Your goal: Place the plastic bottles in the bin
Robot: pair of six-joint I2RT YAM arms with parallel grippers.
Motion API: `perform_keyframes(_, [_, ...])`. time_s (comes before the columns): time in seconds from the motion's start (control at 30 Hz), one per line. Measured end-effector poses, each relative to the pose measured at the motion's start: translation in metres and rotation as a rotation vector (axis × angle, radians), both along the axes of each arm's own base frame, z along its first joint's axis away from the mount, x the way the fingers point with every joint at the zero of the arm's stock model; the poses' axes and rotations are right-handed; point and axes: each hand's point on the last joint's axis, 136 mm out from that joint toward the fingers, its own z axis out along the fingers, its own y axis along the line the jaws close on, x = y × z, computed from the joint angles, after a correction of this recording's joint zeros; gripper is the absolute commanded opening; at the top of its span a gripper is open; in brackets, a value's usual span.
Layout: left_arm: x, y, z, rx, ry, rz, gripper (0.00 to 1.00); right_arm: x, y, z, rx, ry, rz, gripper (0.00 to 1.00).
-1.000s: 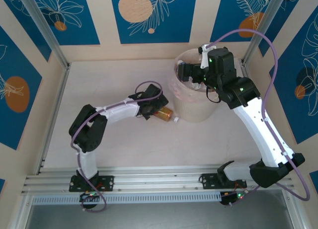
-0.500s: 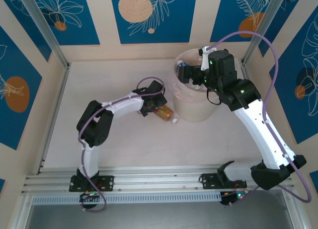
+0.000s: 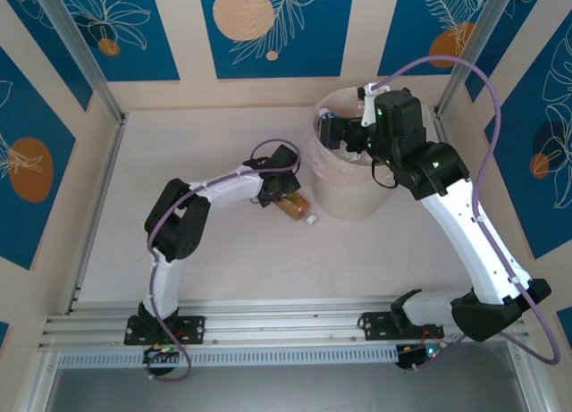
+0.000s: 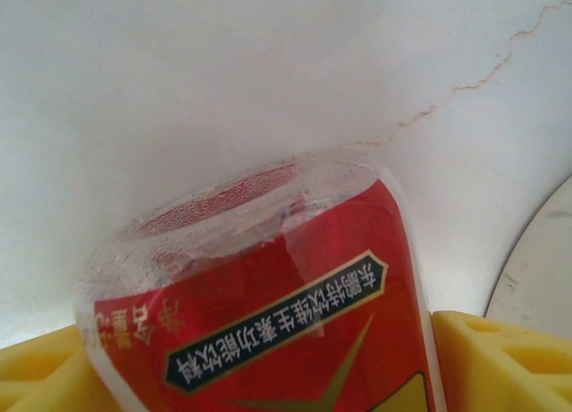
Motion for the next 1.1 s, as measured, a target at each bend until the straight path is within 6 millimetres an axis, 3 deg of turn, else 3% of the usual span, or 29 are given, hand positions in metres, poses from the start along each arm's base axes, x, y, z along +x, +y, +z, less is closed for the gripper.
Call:
perform_keyframes(0.17, [0.001, 0.000, 0.000, 0.006, -0.005, -0.007, 0.73, 0.000, 0.000, -0.001, 0.001, 0.001, -0.001, 0.99])
perform_keyframes(0.27, [0.001, 0.000, 0.000, 0.011, -0.008, -0.019, 0.83, 0.001, 0.000, 0.000, 0.008, 0.000, -0.003, 0.99])
perform_keyframes(0.4, [0.001, 0.001, 0.000, 0.015, -0.009, -0.025, 0.84, 0.001, 0.000, 0.000, 0.011, 0.001, -0.005, 0.99])
perform_keyframes(0.67, [0.002, 0.000, 0.001, 0.013, -0.016, -0.031, 0.64, 0.001, 0.001, -0.002, 0.012, 0.005, -0.007, 0.99])
perform_keyframes(0.87, [0.004, 0.004, 0.003, 0.007, -0.032, -0.040, 0.61, -0.001, 0.002, -0.014, 0.009, 0.033, -0.002, 0.99])
perform_keyframes(1.1, [-0.011, 0.030, 0.020, 0.032, -0.052, -0.062, 0.60, -0.015, 0.010, -0.029, 0.053, 0.084, 0.047, 0.99])
